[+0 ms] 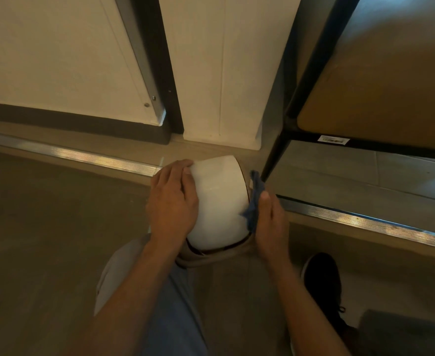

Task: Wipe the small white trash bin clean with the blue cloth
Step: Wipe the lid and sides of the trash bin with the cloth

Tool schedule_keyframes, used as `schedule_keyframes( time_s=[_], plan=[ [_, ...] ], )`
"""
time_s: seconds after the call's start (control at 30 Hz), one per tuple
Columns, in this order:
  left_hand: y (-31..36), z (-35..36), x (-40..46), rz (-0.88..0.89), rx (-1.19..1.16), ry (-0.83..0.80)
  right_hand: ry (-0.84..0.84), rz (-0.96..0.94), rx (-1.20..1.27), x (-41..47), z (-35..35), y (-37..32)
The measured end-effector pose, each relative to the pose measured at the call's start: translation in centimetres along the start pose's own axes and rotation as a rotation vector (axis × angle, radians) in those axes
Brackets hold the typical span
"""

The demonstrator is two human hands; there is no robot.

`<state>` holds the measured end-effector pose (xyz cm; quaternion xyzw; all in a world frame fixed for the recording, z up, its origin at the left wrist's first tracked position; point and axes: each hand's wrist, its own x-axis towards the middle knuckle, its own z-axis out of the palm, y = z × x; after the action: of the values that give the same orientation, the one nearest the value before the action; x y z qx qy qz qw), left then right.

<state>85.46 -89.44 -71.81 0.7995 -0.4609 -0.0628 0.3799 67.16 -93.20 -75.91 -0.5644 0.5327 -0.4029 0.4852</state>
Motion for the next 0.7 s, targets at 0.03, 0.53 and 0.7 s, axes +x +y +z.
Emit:
schedule_keyframes(
  time_s=[0.03,0.53,0.7],
  plan=[
    [-0.1,0.0,-0.1,0.012,-0.002,-0.009,0.028,-0.014,-0.017,-1.2,0.1,0.8],
    [0.4,-0.3,0.2,0.035,-0.022,-0.005,-0.026,-0.586,-0.896,4.8,5.4,-7.5],
    [0.2,-0.3,0.3,0.079,-0.044,-0.053,-0.042,-0.701,-0.941,2.0,5.5,-6.0]
  ],
)
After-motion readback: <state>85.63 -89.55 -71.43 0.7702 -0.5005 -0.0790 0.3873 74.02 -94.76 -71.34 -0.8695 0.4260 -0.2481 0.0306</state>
